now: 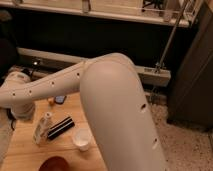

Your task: Knock the bottle over

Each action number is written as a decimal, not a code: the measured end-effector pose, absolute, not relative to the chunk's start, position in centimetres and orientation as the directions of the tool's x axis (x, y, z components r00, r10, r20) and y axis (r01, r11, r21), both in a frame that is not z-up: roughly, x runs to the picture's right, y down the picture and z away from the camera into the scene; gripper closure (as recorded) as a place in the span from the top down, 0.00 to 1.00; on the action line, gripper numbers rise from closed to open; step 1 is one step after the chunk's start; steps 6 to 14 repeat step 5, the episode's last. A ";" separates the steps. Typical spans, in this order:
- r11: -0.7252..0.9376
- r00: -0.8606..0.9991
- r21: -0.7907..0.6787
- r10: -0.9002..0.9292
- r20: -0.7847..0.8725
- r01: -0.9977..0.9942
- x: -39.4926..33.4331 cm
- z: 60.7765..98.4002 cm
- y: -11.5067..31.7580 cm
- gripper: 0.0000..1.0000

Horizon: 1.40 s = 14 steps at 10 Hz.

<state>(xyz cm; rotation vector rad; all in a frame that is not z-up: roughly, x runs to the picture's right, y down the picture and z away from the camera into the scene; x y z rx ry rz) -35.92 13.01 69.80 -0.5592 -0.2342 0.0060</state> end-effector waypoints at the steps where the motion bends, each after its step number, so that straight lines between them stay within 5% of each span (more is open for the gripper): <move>1: 0.866 0.984 -0.500 0.101 0.150 -0.013 -33.2 70.7 11.5 0.00; 4: 0.872 0.978 -0.468 0.197 0.069 -0.143 -28.8 71.0 9.4 0.01; 14: 0.872 0.978 -0.468 0.197 0.070 -0.142 -28.9 71.0 9.4 0.04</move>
